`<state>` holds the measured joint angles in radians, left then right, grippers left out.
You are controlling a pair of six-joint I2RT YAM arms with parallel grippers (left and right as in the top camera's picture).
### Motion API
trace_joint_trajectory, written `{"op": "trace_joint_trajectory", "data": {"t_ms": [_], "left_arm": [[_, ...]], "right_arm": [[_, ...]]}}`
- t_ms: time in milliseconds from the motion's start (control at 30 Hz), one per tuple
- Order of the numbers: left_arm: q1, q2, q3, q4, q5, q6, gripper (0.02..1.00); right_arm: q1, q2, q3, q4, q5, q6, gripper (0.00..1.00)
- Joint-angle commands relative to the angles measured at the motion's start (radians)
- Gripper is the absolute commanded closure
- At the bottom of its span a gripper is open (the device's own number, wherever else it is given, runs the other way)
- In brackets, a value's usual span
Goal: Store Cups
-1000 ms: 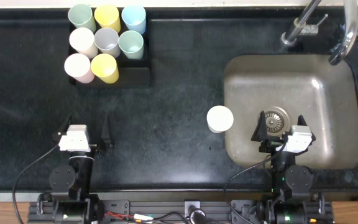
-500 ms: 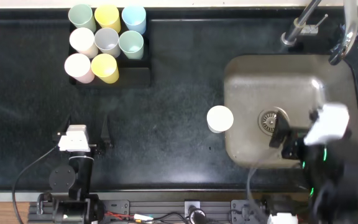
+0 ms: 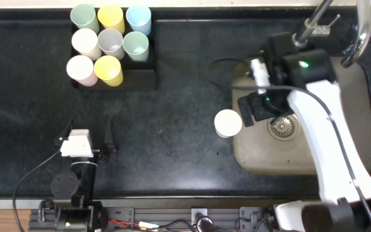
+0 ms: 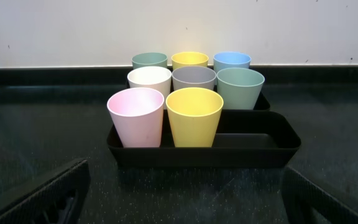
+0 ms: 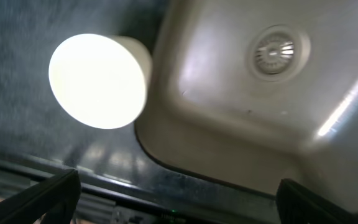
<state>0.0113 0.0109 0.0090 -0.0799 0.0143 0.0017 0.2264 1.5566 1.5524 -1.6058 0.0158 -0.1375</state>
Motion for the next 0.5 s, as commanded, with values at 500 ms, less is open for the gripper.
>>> {"op": "trace_joint_trajectory", "data": {"t_ms": [500], "left_arm": [[0.0, -0.008, -0.001, -0.004, -0.001, -0.007, 0.02]], "right_arm": [[0.014, 0.274, 0.018, 0.079, -0.075, -0.272, 0.02]]}}
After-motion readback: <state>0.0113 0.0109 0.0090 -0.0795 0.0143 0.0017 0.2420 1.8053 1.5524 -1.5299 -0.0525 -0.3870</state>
